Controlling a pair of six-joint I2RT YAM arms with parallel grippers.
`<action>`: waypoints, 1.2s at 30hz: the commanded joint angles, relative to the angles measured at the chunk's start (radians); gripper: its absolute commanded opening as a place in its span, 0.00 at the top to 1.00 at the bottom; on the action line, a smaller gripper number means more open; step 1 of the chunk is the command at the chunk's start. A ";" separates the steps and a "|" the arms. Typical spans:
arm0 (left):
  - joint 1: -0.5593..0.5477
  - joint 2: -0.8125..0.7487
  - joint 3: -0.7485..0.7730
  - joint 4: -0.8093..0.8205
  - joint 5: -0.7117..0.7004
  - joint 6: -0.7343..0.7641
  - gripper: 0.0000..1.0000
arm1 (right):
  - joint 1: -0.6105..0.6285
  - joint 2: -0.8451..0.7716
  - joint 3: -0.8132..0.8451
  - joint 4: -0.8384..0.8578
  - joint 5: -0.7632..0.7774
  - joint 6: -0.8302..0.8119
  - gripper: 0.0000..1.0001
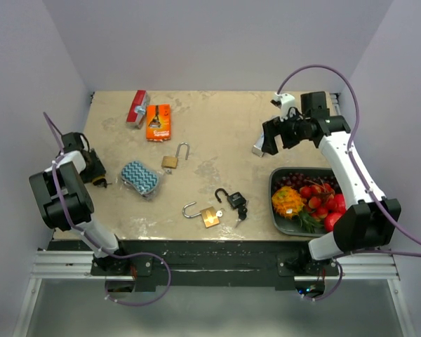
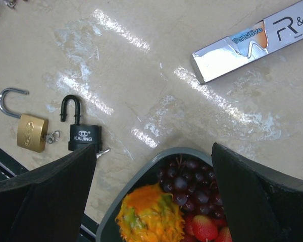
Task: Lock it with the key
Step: Pick up the lock from the center of the board, then lock the lock.
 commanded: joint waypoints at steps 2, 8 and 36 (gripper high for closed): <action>-0.047 -0.036 0.037 0.021 0.023 -0.006 0.69 | 0.005 0.032 0.071 0.009 0.000 0.006 0.01; -0.134 -0.214 0.118 -0.029 0.106 -0.060 0.98 | 0.005 0.043 0.097 0.061 -0.058 0.072 0.01; -0.825 0.019 0.727 0.110 0.252 -0.805 1.00 | 0.255 -0.102 -0.149 0.865 0.182 0.662 0.01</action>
